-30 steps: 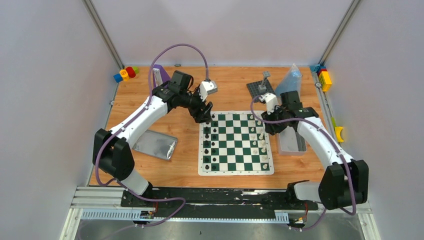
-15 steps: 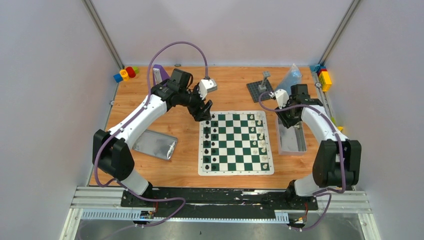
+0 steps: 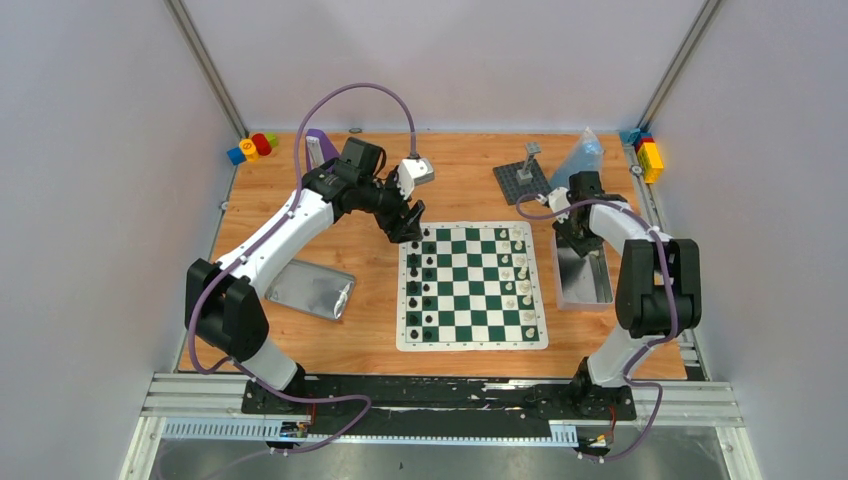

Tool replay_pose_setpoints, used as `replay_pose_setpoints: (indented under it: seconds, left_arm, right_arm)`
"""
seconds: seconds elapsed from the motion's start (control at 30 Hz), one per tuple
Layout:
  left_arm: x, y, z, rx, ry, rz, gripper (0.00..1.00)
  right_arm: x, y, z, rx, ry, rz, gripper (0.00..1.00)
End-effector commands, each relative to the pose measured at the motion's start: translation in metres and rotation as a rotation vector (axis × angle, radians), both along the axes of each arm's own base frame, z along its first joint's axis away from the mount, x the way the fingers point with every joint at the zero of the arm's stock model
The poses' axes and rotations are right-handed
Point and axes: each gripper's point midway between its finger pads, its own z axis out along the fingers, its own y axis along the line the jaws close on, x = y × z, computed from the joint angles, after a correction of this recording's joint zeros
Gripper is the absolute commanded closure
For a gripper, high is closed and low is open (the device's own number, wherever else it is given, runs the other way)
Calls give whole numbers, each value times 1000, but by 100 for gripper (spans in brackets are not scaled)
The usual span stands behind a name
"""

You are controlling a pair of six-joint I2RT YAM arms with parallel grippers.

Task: Set up the chess pieces on the board
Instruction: Pick up the chess piece from the storage box.

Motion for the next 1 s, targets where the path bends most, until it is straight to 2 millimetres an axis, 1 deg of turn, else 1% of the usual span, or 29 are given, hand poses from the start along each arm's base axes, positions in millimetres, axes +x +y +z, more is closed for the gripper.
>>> replay_pose_setpoints:
  seconds: [0.0,0.17,0.33,0.5,0.7,0.97]
  left_arm:
    - [-1,-1,27,-42,-47,-10,19]
    - [-1,-2,25,-42,-44,-15,19]
    - [-1,-2,23,-42,-37,-18,19]
    - [-2,-2,21,-38,-32,-19,19]
    - [-2,-2,20,-36,-33,-20,19]
    - [-2,-2,18,-33,-29,-21,19]
  right_arm:
    - [25,-16,10,-99,-64,-27,67]
    - [30,-17,6,-119,-61,-26,67]
    - [31,-19,-1,-137,-37,-8,68]
    - [26,-18,-10,-159,0,26,71]
    - [19,-19,-18,-179,45,58,72]
    - [12,-25,-24,-216,99,81,76]
